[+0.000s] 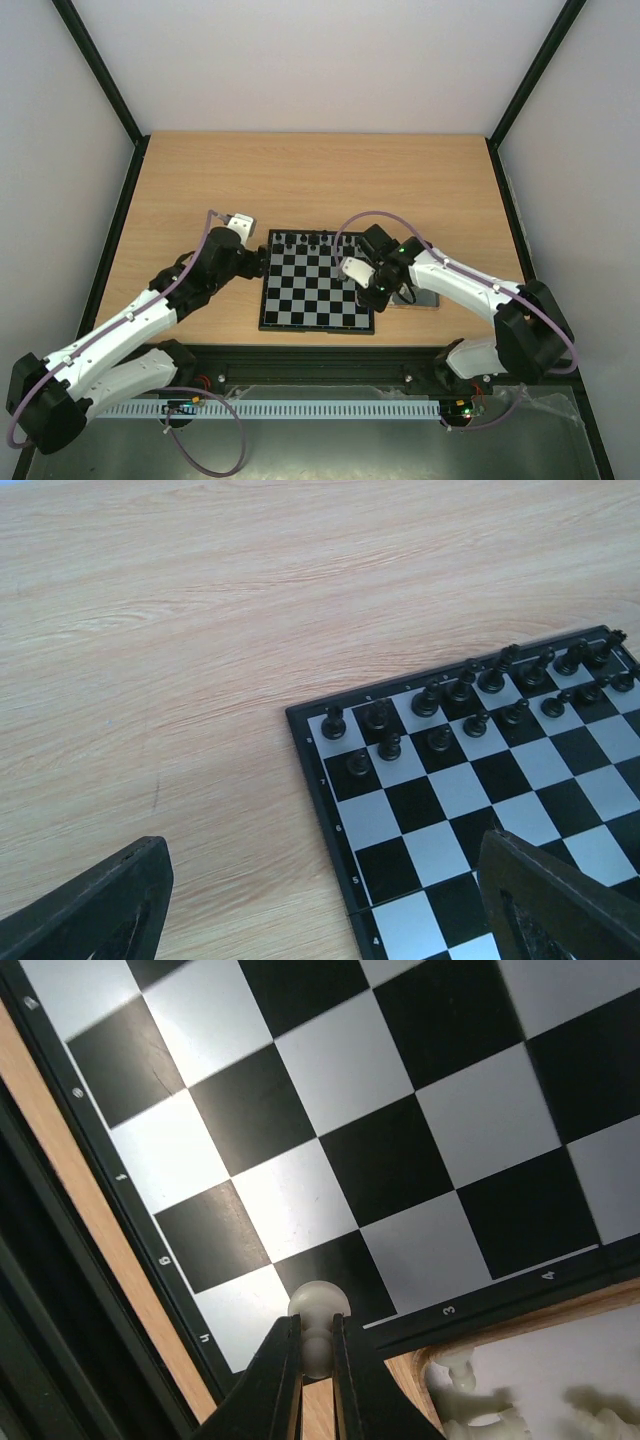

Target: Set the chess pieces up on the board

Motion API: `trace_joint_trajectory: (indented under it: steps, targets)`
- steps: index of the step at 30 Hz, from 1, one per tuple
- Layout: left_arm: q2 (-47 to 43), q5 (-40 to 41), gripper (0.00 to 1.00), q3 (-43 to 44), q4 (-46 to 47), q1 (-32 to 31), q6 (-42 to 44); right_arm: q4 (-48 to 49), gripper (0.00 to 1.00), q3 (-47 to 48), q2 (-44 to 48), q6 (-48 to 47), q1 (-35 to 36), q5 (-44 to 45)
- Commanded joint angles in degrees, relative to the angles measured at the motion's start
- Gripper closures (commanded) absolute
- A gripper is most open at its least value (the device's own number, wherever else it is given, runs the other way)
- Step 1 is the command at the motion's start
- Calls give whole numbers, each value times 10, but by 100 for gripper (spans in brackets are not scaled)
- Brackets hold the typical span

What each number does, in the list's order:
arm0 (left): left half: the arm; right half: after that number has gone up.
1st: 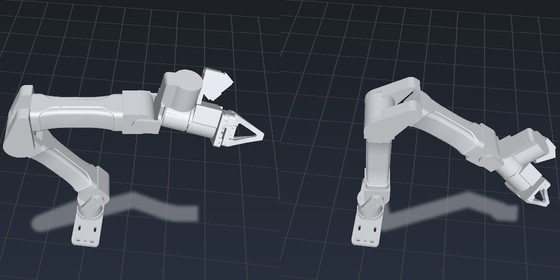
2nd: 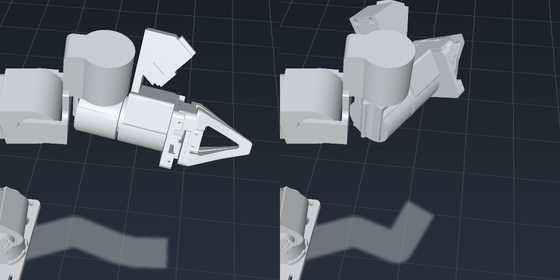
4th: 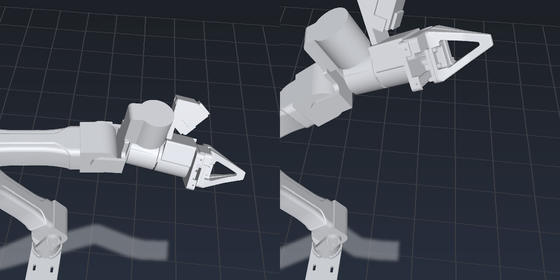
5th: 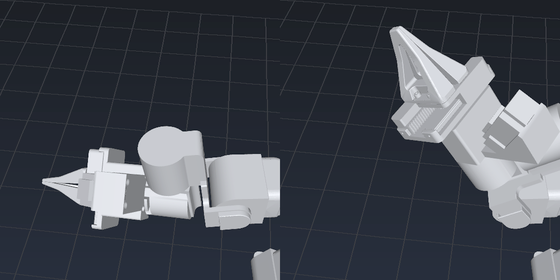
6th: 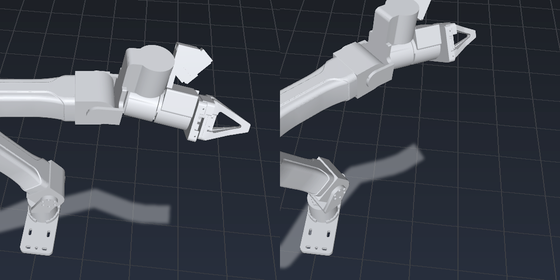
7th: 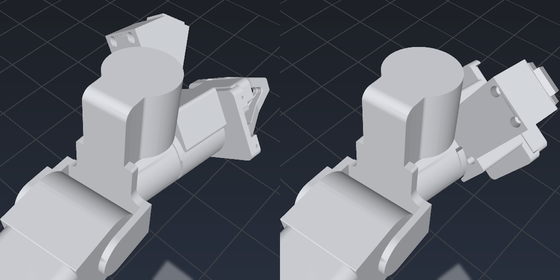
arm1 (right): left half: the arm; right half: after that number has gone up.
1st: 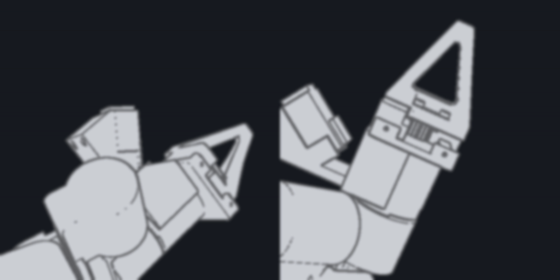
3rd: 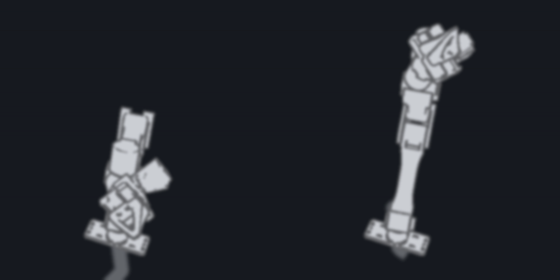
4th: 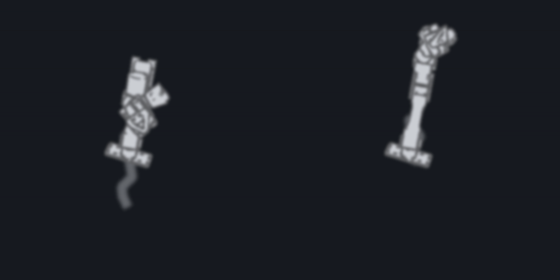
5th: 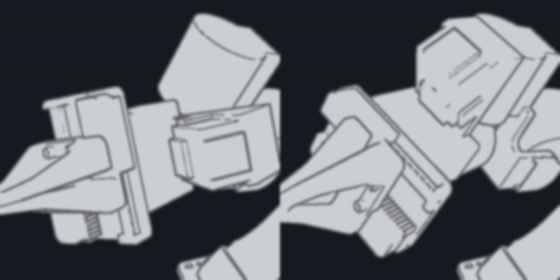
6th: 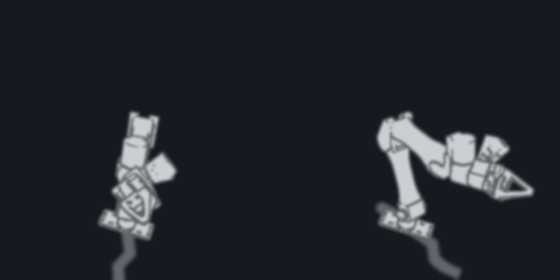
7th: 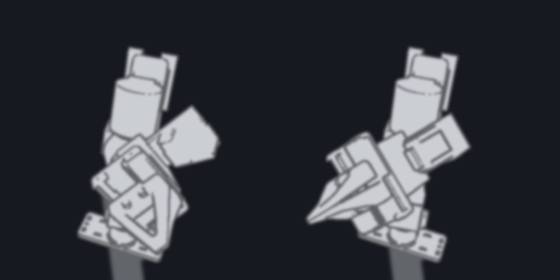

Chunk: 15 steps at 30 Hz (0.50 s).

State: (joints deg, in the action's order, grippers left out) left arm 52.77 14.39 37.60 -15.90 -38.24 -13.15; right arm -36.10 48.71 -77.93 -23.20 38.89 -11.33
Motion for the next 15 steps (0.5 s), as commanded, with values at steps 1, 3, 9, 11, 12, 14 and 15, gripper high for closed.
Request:
trace_joint_trajectory:
  steps: [1,3,9,11,12,14,15]
  targets:
    - [-4,-15,13,9,4,23,0,-9,95,-16,-24,-7,22,40]
    - [-6,-15,13,9,4,28,-1,-6,94,-18,-32,-11,26,56]
    - [-8,-10,13,7,3,28,0,-2,94,-20,-38,-16,27,56]
    - [-8,-11,13,7,3,29,0,5,94,-21,-41,-13,27,52]
    - [-8,-13,13,7,3,29,0,7,94,-22,-43,-12,27,49]
    - [-8,-13,13,6,3,29,0,11,93,-22,-48,-10,27,42]
    - [-8,-13,13,6,3,29,0,14,93,-23,-50,-8,27,40]
